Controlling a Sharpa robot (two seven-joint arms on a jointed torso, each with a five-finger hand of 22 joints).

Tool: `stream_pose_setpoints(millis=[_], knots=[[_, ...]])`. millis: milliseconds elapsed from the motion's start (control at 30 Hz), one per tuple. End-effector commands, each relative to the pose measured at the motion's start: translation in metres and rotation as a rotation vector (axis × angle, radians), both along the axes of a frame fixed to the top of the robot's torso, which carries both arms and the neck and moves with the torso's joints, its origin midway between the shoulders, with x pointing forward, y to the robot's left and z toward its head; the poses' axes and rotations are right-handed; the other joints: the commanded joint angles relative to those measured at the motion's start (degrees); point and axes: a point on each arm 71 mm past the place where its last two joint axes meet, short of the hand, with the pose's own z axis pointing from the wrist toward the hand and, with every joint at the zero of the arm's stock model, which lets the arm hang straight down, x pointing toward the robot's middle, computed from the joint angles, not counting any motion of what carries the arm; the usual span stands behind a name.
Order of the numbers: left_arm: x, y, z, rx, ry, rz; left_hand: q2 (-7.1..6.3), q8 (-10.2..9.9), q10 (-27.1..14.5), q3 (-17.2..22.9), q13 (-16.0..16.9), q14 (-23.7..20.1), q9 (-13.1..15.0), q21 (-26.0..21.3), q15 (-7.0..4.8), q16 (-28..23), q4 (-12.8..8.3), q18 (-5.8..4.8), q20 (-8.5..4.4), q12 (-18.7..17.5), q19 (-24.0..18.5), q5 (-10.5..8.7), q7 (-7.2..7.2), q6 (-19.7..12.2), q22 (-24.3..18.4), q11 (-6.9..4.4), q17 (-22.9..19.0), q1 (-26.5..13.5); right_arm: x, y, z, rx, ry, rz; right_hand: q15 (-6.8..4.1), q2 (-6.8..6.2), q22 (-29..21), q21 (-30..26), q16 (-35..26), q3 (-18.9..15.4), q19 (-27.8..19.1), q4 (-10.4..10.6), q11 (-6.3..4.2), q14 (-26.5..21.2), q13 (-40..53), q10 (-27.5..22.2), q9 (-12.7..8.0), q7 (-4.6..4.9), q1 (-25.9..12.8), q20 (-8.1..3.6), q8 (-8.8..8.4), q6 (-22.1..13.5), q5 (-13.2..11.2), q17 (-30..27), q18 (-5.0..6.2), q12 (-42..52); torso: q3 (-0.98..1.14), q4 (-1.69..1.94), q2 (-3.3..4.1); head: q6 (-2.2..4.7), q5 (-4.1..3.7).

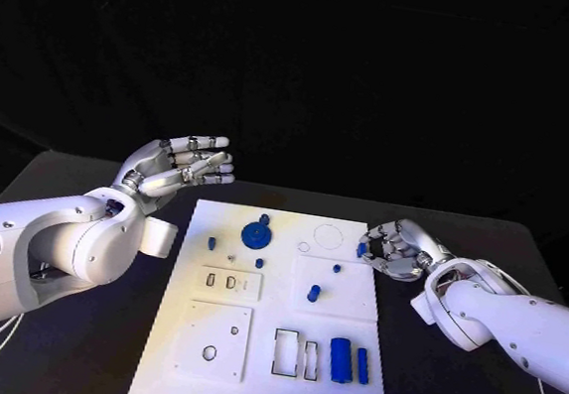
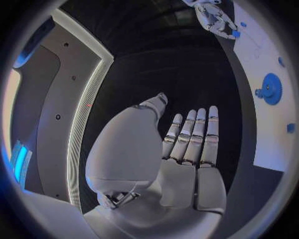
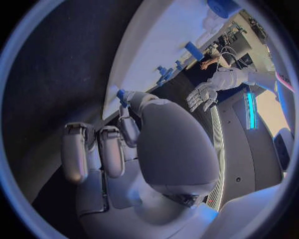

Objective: Assemble the parts on the task board

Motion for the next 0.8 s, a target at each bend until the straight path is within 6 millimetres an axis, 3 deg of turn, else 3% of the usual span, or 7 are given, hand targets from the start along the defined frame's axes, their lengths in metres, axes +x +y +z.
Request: stream_pose_setpoints(millis=[33,800], knots=[[-0.0009,-0.0016,0.0014,-0.01,-0.008,-0.016,-0.19,-0.35,0.51,0.32,-0.01,0.36,-0.09,-0.39,-0.02,-0.19,0.08,0.68,0.03,-0.17,0.3,-0.21,6.22,0.23,-0.05,-0.08,-0.01,-0.29,-0.0001,0.0022,-0.0003,-0.002,-0.004,0.003,-0.41,0.01,10.54,0.23,0.3,0.35,1.62,0.11,-0.12,4.74,0.08,0.32,0.04,0.13,-0.47,-0.21,0.4,0.37,-0.15,9.12,-1.12,0.27,-0.05,0.05,0.0,-0.16,-0.04],[-0.0012,0.0,0.0015,-0.009,-0.007,-0.012,-0.2,-0.37,0.53,0.33,-0.01,0.35,-0.1,-0.41,-0.02,-0.22,0.09,0.68,0.03,-0.2,0.3,-0.21,6.22,0.2,-0.08,-0.07,-0.01,-0.35,0.0022,0.0056,-0.0022,-0.01,0.01,0.0,-0.49,-0.44,10.81,0.55,0.29,1.31,1.85,-0.5,-0.19,4.75,0.13,0.47,0.09,0.06,-1.62,-0.33,0.81,0.33,-0.24,9.13,-1.22,0.38,-0.01,0.0,0.01,-0.53,0.1]])
